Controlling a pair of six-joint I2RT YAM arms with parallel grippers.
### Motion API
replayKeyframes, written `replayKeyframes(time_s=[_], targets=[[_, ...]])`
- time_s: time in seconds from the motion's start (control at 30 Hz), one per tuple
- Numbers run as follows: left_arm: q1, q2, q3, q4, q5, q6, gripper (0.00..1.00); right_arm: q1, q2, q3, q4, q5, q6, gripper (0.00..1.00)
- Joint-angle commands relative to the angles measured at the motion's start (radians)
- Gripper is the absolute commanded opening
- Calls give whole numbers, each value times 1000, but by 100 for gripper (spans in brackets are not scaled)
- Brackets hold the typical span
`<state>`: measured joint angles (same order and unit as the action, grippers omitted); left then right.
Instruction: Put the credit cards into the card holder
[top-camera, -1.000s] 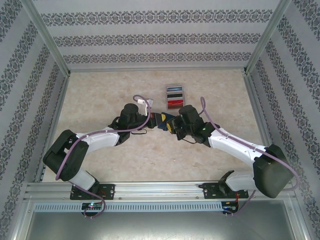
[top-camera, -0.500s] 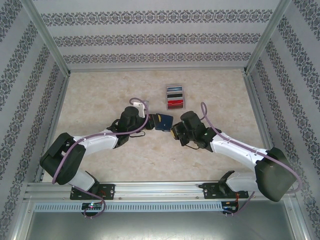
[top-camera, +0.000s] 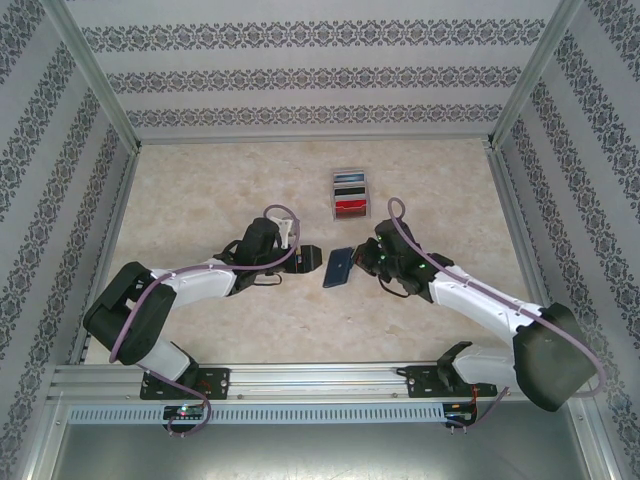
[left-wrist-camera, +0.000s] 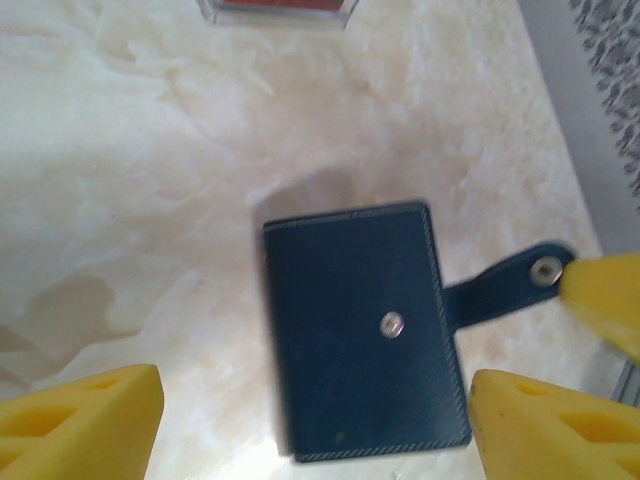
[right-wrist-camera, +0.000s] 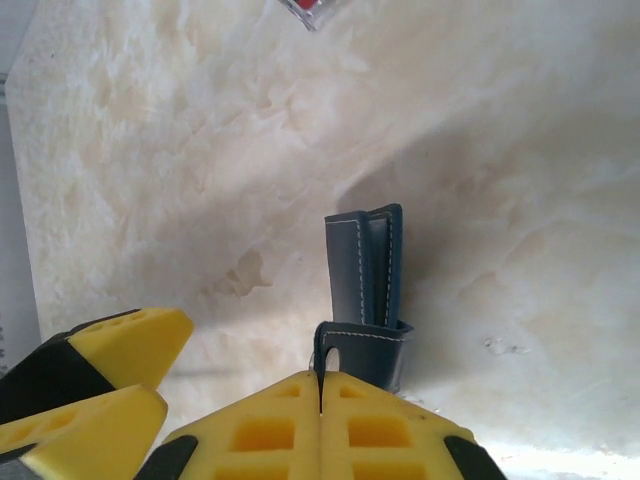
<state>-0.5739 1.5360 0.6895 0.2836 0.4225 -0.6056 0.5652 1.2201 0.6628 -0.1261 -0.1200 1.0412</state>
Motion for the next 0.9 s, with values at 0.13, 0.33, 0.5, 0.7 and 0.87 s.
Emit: replayKeyframes(time_s=[0.13,0.33,0.5,0.7,0.87], targets=[[7,80,79,-39,213,104,81,-76,-86,-9,30,-152,-208,0],[16,188,130,46,329,-7,86,-76,-71,0,80,-188,-227,0],[33,269,151,118,374,-92,82,-69,-6,-15,175,-230,-252,0],[37,316,150,118,384,-93,63,-103,-47,-52,128,-230,-275,0],[38,292,134,90,341,-71,52,-206,-145,-170,90,-275,-283,0]])
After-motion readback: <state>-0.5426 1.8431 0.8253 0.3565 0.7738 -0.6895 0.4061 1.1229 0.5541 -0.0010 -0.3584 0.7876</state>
